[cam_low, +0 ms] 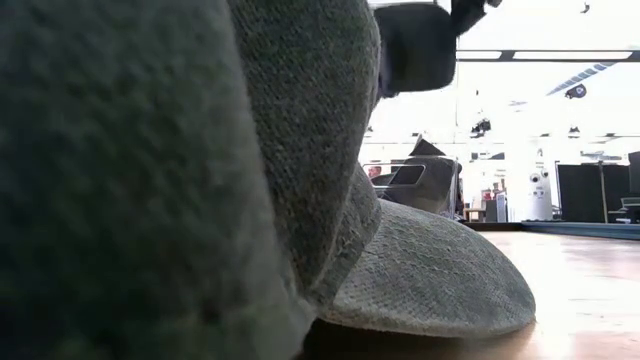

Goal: Pick & Place hat
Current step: Put the black cap into the right transparent bin

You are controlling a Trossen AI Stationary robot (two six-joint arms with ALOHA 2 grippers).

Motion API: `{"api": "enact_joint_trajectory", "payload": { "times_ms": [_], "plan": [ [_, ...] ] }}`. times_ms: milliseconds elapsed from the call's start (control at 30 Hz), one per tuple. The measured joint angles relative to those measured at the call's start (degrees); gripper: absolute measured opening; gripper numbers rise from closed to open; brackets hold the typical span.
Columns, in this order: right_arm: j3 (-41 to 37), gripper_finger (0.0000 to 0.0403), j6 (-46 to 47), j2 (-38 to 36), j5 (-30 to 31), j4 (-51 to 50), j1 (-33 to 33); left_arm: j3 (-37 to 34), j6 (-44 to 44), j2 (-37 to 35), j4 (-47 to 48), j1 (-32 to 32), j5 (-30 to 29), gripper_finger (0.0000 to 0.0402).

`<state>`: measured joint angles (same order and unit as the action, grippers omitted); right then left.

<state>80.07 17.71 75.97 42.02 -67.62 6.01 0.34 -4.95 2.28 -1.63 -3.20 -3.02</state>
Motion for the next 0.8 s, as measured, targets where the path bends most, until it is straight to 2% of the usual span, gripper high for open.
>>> {"api": "enact_joint_trajectory", "payload": {
  "times_ms": [67, 133, 367, 500, 800],
  "plan": [
    [0.37, 0.0013, -0.20, 2.66, -4.90, -2.74, -1.78, 0.00, 0.00, 0.00, 0.00, 0.00, -0.01, 0.0181],
    [0.82, 0.0013, -1.77, 5.38, -6.14, -3.19, -2.08, 0.00, 0.00, 0.02, 0.00, 0.00, 0.00, 0.0181],
    [5.65, 0.0013, -16.52, 10.61, 1.84, -4.01, 1.34, 0.00, 0.00, 0.02, 0.00, 0.00, 0.00, 0.0181],
    [7.07, 0.0013, -20.25, 10.55, 1.50, -7.83, 2.39, 0.00, 0.00, 0.02, 0.00, 0.01, 0.01, 0.0181],
    [6.78, 0.0013, -31.97, 8.07, -0.94, -10.06, 14.39, 0.00, 0.00, 0.02, 0.00, 0.00, 0.01, 0.0181]
  ]
}}
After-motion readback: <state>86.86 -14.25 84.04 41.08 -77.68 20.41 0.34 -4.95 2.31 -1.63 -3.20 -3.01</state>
